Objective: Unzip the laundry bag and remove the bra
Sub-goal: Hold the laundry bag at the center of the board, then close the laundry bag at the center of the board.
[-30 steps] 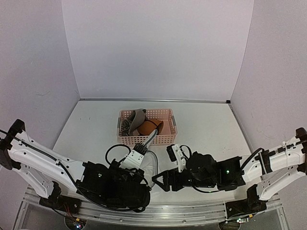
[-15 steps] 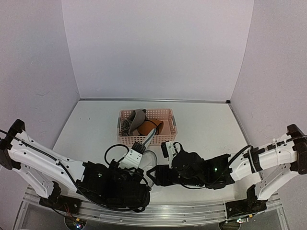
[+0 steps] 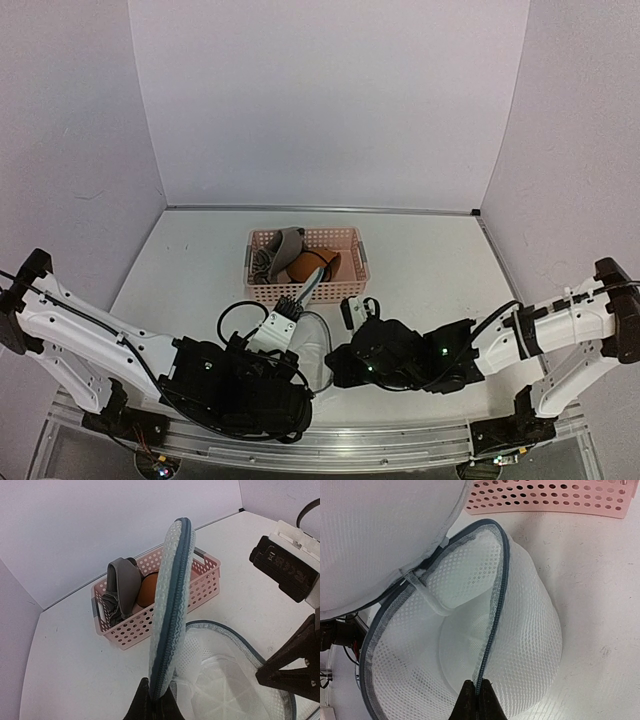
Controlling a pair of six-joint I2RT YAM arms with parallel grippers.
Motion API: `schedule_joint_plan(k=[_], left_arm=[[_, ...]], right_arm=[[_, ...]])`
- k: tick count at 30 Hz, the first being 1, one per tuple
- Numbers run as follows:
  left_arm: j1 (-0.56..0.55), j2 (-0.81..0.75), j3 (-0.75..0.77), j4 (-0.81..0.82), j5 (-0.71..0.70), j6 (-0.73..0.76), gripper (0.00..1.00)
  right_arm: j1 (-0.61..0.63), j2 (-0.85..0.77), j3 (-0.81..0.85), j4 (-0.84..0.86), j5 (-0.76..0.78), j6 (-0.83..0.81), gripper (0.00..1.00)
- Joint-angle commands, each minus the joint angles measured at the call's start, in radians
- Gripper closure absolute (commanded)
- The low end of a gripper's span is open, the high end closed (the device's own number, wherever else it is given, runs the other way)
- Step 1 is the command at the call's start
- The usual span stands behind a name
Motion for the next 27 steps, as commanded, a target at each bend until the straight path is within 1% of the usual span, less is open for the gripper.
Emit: schedule_joint_plan(k=[1, 7, 10, 15, 20, 27], left_arm=[[0.001, 0.002, 0.025, -0.011, -0.059, 0.039, 1.00], [0.001, 0.022, 0.034, -0.004, -0.100, 0.146, 1.00], [0.001, 0.035, 0.045, -0.001, -0.127, 0.176, 1.00], [0.001, 0.079, 0.079, 0.001, -0.169, 0.209, 1.00], [0.001, 0.171, 0.123, 0.000, -0.166, 0.244, 1.00], [0.004, 0.282, 0.153, 0.001, -0.148, 0.293, 1.00]], right_arm=[[-0.071, -0.062, 0.045, -0.047, -0.003, -0.103, 1.00], [-0.231, -0.093, 0.078, -0.086, -0.143, -0.309, 1.00], [-0.284, -0.079, 0.115, -0.096, -0.220, -0.384, 1.00], [-0.354, -0.022, 0.177, -0.109, -0.306, -0.482, 1.00], [-0.393, 0.034, 0.217, -0.110, -0.392, -0.537, 1.00], [-0.422, 0.053, 0.192, -0.101, -0.435, -0.535, 1.00]])
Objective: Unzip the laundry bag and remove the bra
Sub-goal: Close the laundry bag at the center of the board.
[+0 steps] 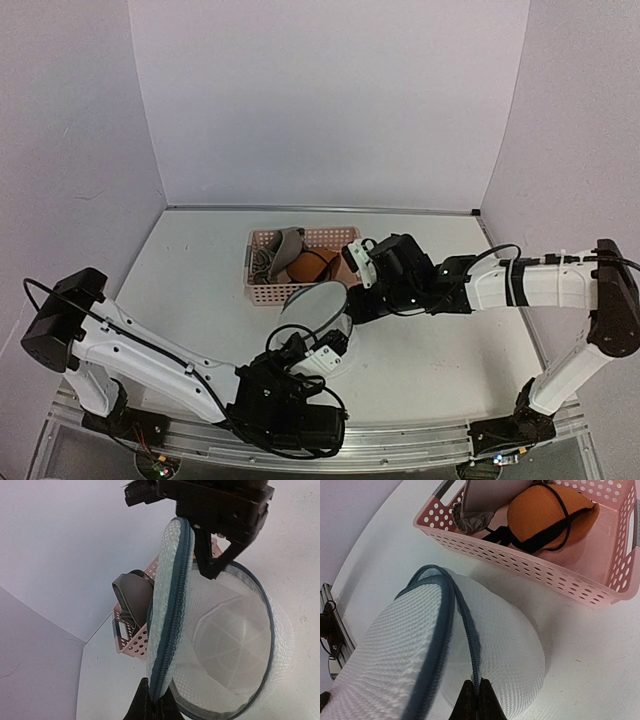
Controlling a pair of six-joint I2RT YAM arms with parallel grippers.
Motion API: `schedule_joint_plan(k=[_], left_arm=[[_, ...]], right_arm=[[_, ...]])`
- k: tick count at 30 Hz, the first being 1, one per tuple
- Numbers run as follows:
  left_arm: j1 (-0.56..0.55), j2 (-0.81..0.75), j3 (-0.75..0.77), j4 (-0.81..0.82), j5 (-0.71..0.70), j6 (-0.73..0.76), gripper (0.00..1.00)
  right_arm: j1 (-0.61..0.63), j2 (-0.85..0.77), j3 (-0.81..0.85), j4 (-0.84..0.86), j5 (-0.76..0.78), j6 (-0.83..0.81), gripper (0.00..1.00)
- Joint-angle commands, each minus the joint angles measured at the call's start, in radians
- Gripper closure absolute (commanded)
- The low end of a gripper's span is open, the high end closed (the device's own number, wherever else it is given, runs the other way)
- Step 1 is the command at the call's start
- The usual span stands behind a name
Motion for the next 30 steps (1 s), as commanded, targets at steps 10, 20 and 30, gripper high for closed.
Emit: schedule_joint_plan(k=[10, 20, 30], left_arm=[[0.028, 0.050, 0.052, -0.001, 0.008, 0.053, 0.64], [0.029, -0.042, 0.053, 0.000, 0.029, 0.075, 0.46], [-0.002, -0.204, 0.056, -0.001, 0.123, 0.069, 0.19]], right_arm=[[-0.016, -0.023, -0.064, 0.082, -0.079, 0.009, 1.00], [-0.028, -0.047, -0.095, 0.102, -0.070, 0.014, 1.00], [-0.057, -0.056, -0.092, 0.102, -0.077, 0.007, 1.00]])
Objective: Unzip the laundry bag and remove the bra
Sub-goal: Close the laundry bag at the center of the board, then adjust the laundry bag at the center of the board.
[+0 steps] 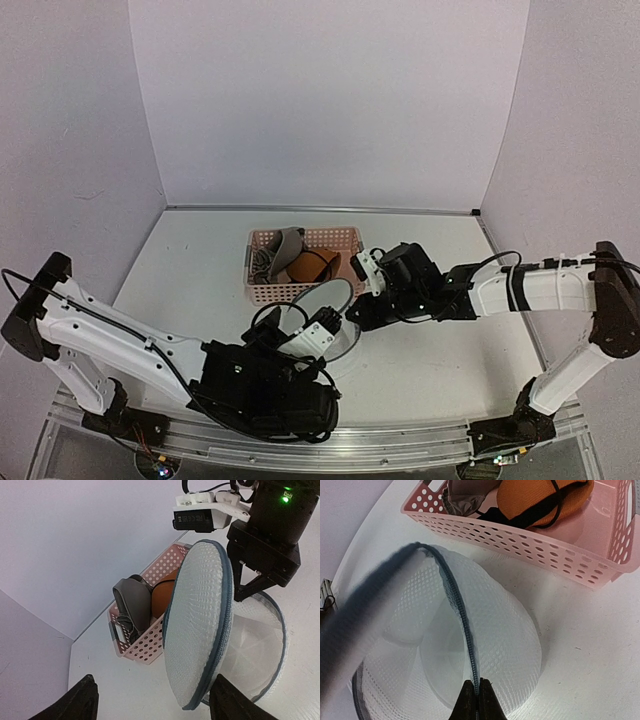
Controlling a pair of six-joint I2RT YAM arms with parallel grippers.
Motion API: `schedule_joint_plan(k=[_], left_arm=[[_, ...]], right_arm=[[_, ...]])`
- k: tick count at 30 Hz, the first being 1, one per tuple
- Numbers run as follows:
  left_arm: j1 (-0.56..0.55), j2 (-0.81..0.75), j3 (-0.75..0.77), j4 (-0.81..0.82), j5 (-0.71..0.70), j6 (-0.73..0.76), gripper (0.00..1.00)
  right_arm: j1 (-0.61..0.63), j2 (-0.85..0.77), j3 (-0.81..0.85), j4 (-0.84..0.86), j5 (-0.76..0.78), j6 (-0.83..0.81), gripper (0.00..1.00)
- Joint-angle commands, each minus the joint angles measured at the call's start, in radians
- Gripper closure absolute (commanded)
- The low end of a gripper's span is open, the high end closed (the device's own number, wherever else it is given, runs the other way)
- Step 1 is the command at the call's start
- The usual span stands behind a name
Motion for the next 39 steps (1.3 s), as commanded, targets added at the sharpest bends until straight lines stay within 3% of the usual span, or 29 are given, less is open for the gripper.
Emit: schedule_joint_plan(k=[1, 5, 15, 25, 39], left_arm=[[-0.017, -0.097, 0.039, 0.000, 0.058, -0.004, 0.15], [-0.027, -0.121, 0.034, 0.000, 0.097, -0.002, 0.08], [-0.031, -0.158, 0.038, 0.005, 0.151, -0.002, 0.02], [0.097, -0.201, 0.009, 0.055, 0.262, -0.023, 0.02], [0.307, -0.273, -0.096, 0.222, 0.521, -0.015, 0.02]], right_arm=[[-0.012, -0.039, 0.012, 0.037, -0.005, 0.001, 1.00], [-0.017, -0.032, 0.019, 0.037, -0.008, 0.002, 1.00], [-0.022, -0.036, 0.034, 0.034, -0.021, -0.002, 1.00], [-0.025, -0.049, 0.027, 0.025, -0.008, -0.016, 0.69], [-0.025, -0.169, 0.074, -0.045, 0.034, -0.030, 0.63]])
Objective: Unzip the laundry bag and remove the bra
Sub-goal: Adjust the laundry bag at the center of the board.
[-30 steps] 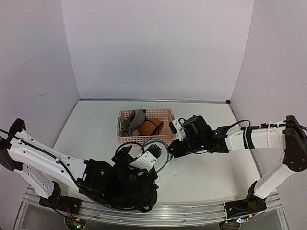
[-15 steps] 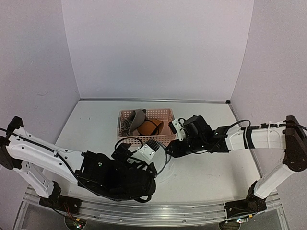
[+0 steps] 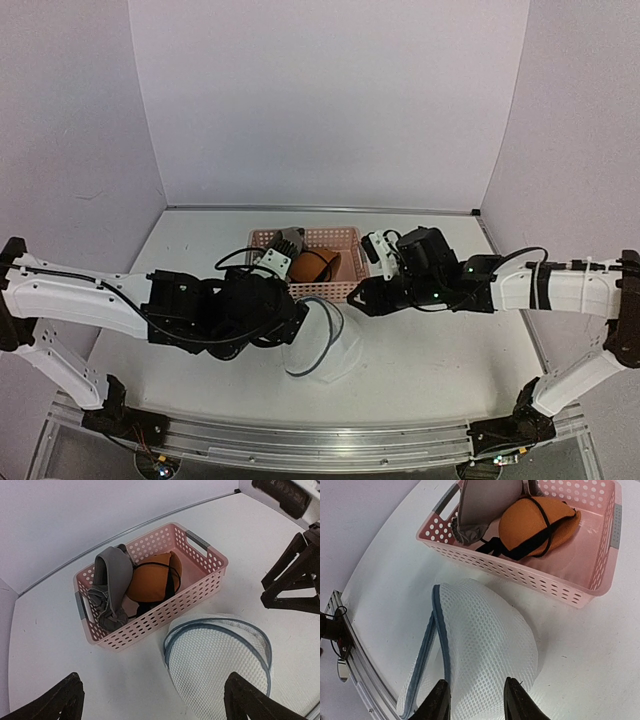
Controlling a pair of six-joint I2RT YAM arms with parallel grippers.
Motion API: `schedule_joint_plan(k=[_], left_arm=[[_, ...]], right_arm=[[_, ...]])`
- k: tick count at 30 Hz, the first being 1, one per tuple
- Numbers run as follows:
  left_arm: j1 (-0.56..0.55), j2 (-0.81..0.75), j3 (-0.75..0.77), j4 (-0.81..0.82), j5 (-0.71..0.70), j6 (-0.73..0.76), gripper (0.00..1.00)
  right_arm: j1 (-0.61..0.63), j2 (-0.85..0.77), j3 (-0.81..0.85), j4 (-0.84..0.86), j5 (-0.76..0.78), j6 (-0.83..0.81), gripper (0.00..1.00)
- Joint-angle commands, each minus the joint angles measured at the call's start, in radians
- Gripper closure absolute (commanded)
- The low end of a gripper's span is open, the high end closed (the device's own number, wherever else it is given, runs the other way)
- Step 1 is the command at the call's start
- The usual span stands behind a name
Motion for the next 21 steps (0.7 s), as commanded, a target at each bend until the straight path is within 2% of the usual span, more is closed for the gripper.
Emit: schedule_joint_plan(k=[1, 7, 11, 16, 21], left_arm=[[0.048, -0.013, -0.020, 0.108, 0.138, 0.007, 0.03], [0.086, 0.013, -0.025, 0.143, 0.204, -0.009, 0.14], [0.118, 0.010, -0.048, 0.154, 0.227, -0.044, 0.17], [0.164, -0.022, -0.094, 0.156, 0.235, -0.120, 0.16], [0.203, -0.086, -0.161, 0.153, 0.231, -0.190, 0.16]], right_arm=[[-0.003, -0.073, 0.062, -0.007, -0.001, -0.010, 0.63], [0.004, -0.087, 0.054, 0.056, -0.215, 0.022, 0.63], [0.044, -0.059, 0.056, 0.111, -0.276, 0.061, 0.65], [0.107, 0.058, 0.123, 0.117, -0.268, 0.094, 0.69], [0.110, 0.164, 0.173, 0.116, -0.243, 0.124, 0.75]])
